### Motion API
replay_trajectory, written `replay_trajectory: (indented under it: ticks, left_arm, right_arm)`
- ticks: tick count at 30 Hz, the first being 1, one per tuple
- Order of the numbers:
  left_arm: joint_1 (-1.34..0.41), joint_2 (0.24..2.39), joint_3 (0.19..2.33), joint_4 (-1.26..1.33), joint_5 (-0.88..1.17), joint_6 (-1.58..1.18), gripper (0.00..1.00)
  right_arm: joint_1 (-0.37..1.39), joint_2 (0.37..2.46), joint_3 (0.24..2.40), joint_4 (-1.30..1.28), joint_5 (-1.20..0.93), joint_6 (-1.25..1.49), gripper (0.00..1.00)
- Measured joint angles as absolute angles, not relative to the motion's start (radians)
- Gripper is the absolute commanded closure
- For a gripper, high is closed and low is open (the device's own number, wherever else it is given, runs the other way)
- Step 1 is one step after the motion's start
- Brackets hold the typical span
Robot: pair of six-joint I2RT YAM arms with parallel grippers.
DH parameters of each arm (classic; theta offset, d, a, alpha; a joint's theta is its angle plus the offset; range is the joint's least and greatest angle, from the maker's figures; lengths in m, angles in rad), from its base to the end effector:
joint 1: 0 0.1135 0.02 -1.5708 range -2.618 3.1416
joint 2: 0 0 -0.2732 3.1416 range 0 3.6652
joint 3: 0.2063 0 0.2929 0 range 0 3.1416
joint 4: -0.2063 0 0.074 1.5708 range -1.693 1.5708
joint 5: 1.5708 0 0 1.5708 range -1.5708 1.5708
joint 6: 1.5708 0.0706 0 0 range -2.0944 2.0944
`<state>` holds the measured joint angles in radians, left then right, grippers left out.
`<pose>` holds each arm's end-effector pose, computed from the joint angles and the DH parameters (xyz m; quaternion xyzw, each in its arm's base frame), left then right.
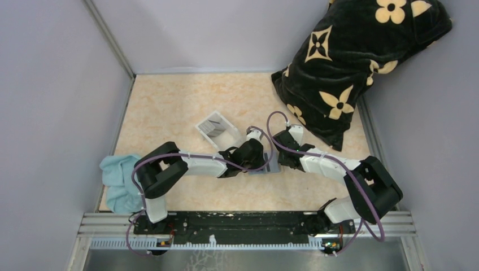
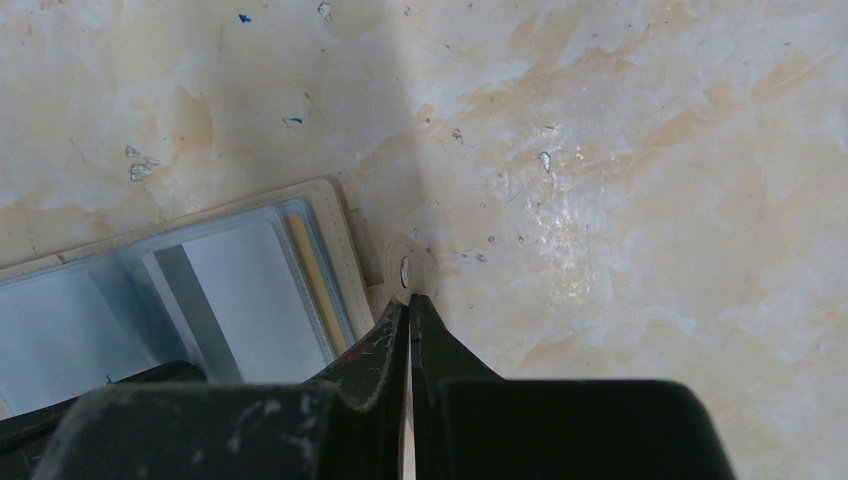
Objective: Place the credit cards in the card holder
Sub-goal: Insert the credit card into the card holder.
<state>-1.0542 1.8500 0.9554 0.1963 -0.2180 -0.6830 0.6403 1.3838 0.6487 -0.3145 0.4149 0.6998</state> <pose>0.2261 -0.3672 0.0982 0.1211 0.8940 -0.2570 0.3466 0.2505 0.1511 0.1140 0.0812 0.9435 0.0006 0.3212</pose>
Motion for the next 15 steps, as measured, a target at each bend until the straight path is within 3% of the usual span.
replay_trajectory:
  ticks: [6,13,15]
  left_arm:
    - [-1.054,1.855,0.957,0.205,-0.218,-0.683,0.95]
    - [-1.058,1.843,0.953,0.202,-0.246,-0.704,0.85]
    - [-1.06,1.827,0.951,0.194,-0.269,-0.713,0.81]
  right_arm:
    - [0.64,1.385,0.649,-0.314,0.416,0.7,1.0]
    - [0.64,1.385,0.649,-0.315,0.418,0.699,1.0]
    - [0.64,1.385,0.649,-0.319,0.422,0.699,0.92]
